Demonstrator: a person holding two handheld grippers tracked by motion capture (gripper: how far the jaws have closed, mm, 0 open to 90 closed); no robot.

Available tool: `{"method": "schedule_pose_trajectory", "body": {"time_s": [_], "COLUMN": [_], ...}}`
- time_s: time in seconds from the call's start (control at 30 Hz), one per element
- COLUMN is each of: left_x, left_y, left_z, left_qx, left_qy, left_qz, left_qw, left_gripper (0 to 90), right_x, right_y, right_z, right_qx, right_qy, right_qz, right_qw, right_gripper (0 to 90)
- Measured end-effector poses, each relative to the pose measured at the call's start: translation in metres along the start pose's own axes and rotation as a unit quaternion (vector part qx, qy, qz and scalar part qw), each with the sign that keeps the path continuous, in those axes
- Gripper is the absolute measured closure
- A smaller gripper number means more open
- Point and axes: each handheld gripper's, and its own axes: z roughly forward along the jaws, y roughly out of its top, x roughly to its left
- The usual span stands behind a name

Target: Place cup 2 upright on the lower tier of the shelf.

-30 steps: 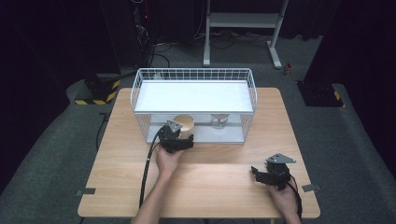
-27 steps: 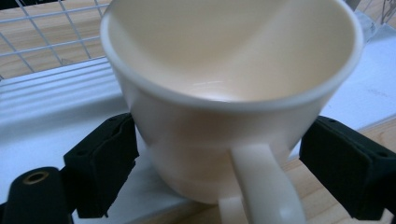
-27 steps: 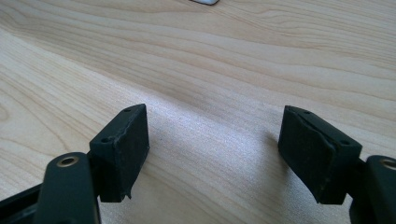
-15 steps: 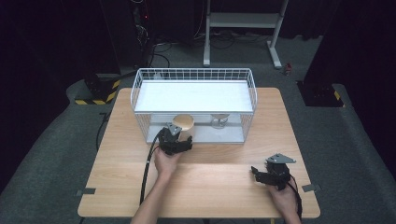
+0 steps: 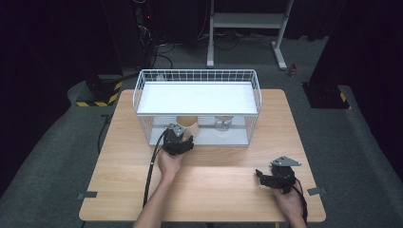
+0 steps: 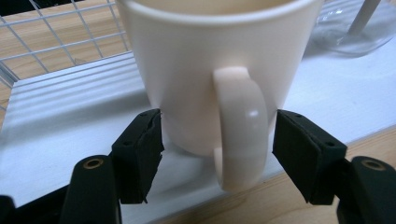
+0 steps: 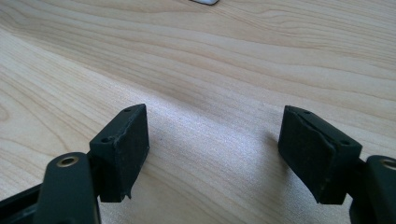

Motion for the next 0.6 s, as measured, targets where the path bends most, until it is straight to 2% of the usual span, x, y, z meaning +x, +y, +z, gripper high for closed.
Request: {"method": "schedule_pose_trajectory", "body": {"time_s": [0.03, 0.17, 0.37, 0.43, 0.47, 0.6], "left_x": [-0.001, 0.001, 0.003, 0.005, 0.005, 0.006], "left_y": [0.001, 0.006, 0.006, 0.006, 0.006, 0.005], "left_z": [0.001, 0.004, 0.010, 0.012, 0.013, 0.016], "left_qx": [0.010, 0.018, 0.013, 0.015, 0.017, 0.017], "left_qy": [0.003, 0.002, -0.003, -0.005, -0.014, -0.016], "left_qz": [0.003, 0.007, -0.016, -0.013, -0.027, -0.031], "left_qw": [0.9999, 0.9998, 0.9998, 0.9998, 0.9994, 0.9993], "left_gripper": [33.6, 33.3, 42.2, 46.3, 47.4, 51.5], "right_x": [0.000, 0.000, 0.000, 0.000, 0.000, 0.000], "right_y": [0.000, 0.000, 0.000, 0.000, 0.000, 0.000], "right_z": [0.000, 0.000, 0.000, 0.000, 0.000, 0.000], "right_qx": [-0.001, 0.000, 0.000, 0.000, 0.000, 0.000], "right_qy": [0.000, 0.000, 0.000, 0.000, 0.000, 0.000], "right_qz": [0.000, 0.001, 0.000, 0.000, 0.000, 0.001], "right_qw": [1.0000, 1.0000, 1.0000, 1.0000, 1.0000, 1.0000], "right_gripper": [24.7, 24.7, 24.6, 24.7, 24.7, 24.7]}}
